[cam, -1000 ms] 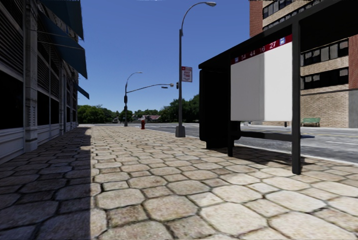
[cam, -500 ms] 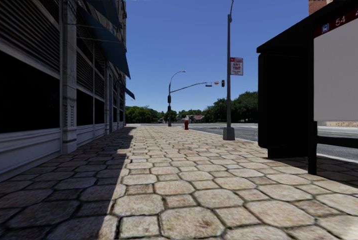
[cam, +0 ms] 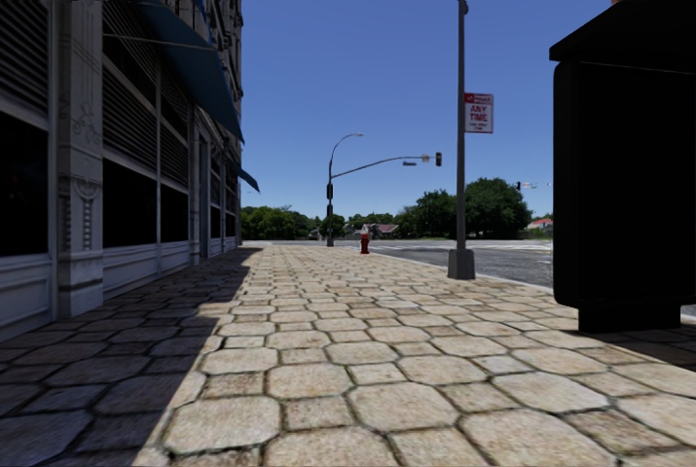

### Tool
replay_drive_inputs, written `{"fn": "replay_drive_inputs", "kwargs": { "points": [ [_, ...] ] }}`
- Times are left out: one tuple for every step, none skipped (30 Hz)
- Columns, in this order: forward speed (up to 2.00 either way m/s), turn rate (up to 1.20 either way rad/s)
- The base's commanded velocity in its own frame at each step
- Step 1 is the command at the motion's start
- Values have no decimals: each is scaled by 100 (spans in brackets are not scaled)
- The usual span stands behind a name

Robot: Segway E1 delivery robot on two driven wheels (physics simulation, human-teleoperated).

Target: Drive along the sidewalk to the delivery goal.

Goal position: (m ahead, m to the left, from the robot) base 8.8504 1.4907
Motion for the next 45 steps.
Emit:
{"fn": "replay_drive_inputs", "kwargs": {
  "points": [
    [200,0],
    [200,0],
    [200,0],
    [200,0],
    [200,0],
    [200,0],
    [200,0],
    [200,0],
    [200,0],
    [200,0],
    [200,0],
    [200,0],
    [200,0],
    [200,0],
    [200,0],
    [200,0],
    [200,2],
    [200,2],
    [200,13],
    [200,23],
    [200,31],
    [200,31],
    [200,34],
    [200,34],
    [200,34],
    [200,34],
    [200,34],
    [200,35],
    [200,36],
    [200,36],
    [200,37],
    [200,37],
    [200,37],
    [200,37],
    [200,37],
    [200,37],
    [200,37],
    [200,37],
    [200,37],
    [200,37],
    [200,37],
    [200,37],
    [200,37],
    [200,37],
    [200,37]
  ]
}}
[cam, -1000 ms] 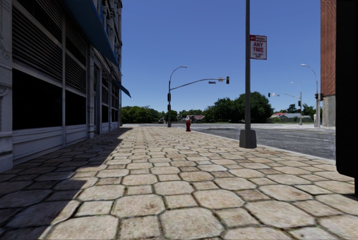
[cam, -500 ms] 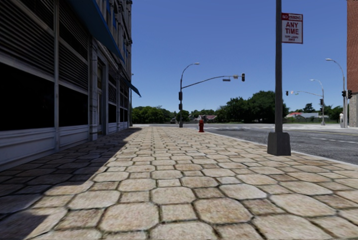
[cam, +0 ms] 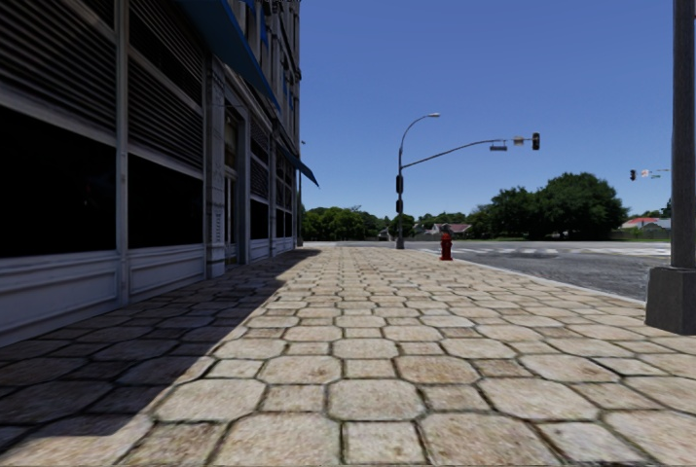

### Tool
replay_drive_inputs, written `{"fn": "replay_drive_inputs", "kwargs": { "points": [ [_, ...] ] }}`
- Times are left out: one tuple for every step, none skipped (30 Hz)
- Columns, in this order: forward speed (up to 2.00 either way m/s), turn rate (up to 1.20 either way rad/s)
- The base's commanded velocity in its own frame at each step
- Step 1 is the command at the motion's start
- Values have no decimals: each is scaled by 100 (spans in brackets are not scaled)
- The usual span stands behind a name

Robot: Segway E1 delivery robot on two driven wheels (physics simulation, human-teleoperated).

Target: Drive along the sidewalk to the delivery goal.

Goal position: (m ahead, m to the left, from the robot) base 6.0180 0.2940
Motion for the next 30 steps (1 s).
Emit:
{"fn": "replay_drive_inputs", "kwargs": {
  "points": [
    [200,37],
    [200,37],
    [200,37],
    [200,37],
    [200,37],
    [200,37],
    [200,36],
    [200,36],
    [200,30],
    [200,28],
    [200,27],
    [200,27],
    [200,23],
    [200,1],
    [200,0],
    [200,0],
    [200,0],
    [200,0],
    [200,0],
    [200,0],
    [200,0],
    [200,0],
    [200,0],
    [200,0],
    [200,0],
    [200,0],
    [200,0],
    [200,0],
    [200,0],
    [200,0]
  ]
}}
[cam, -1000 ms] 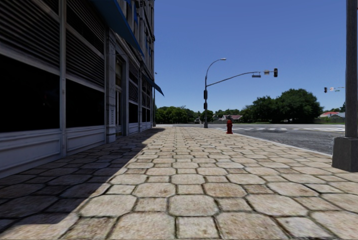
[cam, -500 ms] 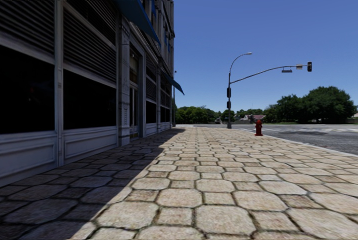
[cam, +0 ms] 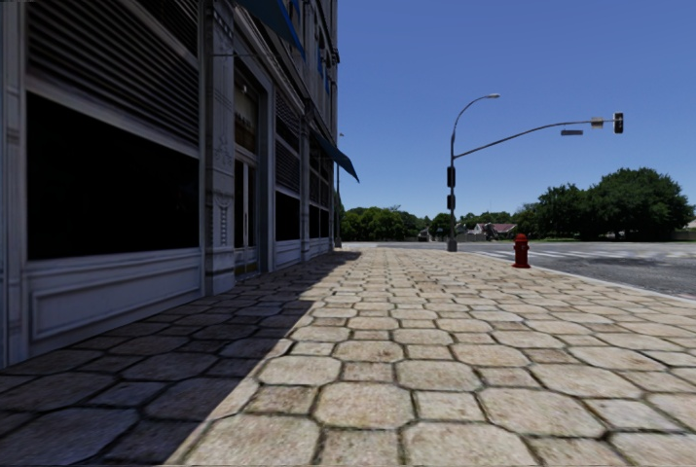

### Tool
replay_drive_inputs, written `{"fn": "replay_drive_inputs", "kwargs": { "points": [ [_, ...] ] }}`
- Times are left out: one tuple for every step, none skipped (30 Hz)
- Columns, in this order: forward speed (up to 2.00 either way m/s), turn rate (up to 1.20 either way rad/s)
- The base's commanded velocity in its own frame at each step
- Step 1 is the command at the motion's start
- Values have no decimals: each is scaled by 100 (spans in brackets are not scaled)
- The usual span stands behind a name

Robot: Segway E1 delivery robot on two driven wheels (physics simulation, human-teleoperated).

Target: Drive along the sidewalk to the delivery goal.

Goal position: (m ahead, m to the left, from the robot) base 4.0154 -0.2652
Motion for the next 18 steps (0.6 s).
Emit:
{"fn": "replay_drive_inputs", "kwargs": {
  "points": [
    [200,0],
    [200,0],
    [200,0],
    [200,0],
    [200,0],
    [200,0],
    [200,0],
    [200,0],
    [200,0],
    [200,0],
    [200,0],
    [200,0],
    [200,0],
    [200,0],
    [200,0],
    [200,0],
    [200,0],
    [200,0]
  ]
}}
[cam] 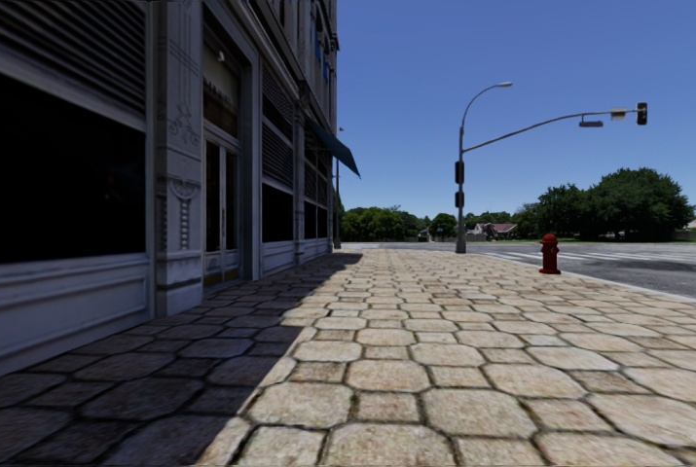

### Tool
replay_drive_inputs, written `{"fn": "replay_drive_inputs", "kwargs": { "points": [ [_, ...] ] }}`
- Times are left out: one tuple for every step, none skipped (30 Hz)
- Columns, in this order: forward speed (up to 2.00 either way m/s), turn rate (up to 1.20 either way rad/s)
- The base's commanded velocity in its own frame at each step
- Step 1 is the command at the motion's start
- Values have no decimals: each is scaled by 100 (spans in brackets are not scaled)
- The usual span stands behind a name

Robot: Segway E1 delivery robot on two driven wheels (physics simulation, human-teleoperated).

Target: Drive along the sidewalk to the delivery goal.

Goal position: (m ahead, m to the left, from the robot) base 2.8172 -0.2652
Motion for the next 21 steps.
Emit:
{"fn": "replay_drive_inputs", "kwargs": {
  "points": [
    [200,0],
    [200,0],
    [200,-2],
    [200,-3],
    [200,-3],
    [200,0],
    [200,0],
    [200,0],
    [200,0],
    [200,0],
    [200,0],
    [200,0],
    [200,0],
    [200,0],
    [200,0],
    [200,0],
    [200,-1],
    [200,-2],
    [200,-4],
    [200,-4],
    [200,-10]
  ]
}}
